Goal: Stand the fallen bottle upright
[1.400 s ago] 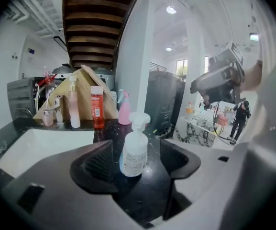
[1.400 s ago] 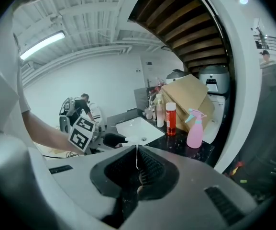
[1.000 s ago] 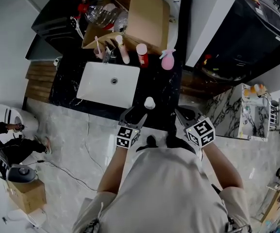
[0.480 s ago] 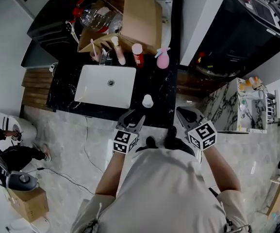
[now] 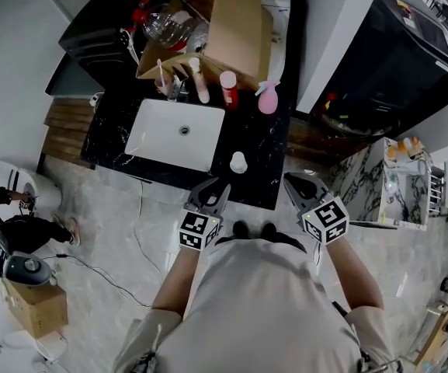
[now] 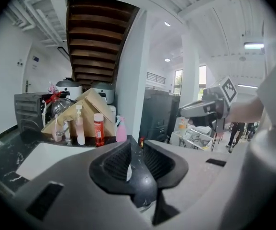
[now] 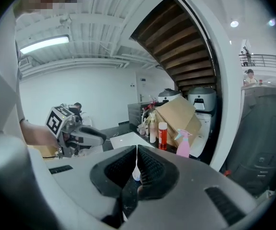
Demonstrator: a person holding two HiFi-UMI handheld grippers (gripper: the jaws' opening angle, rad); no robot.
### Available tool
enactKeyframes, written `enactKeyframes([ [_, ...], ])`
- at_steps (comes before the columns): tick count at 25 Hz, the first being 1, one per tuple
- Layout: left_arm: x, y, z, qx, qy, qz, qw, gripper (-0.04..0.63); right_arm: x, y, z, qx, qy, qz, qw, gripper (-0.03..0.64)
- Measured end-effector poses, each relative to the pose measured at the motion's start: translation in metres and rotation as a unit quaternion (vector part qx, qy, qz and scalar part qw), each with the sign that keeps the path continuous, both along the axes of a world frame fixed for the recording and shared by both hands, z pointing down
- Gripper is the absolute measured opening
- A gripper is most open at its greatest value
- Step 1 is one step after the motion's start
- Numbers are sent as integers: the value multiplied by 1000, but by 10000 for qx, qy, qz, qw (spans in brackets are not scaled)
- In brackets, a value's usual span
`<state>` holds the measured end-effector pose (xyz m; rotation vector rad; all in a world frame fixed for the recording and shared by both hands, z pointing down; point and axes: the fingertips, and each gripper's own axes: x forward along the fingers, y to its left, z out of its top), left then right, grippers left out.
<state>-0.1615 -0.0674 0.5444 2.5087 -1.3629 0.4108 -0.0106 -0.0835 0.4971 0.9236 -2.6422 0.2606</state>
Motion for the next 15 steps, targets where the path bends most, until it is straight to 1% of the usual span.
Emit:
enactKeyframes([
  [7,3,9,-19,55,7,-464,9989,38,4,1,-15,23,-222,-394,9990,31],
  [11,5,13,-30,88,59,-689,9976,26,8,2,-19,0,-349,-523,9980,31],
  [15,4,16,-35,87,75,-793,9968,11,11,1,-20,9,-373,-626,9973,31],
])
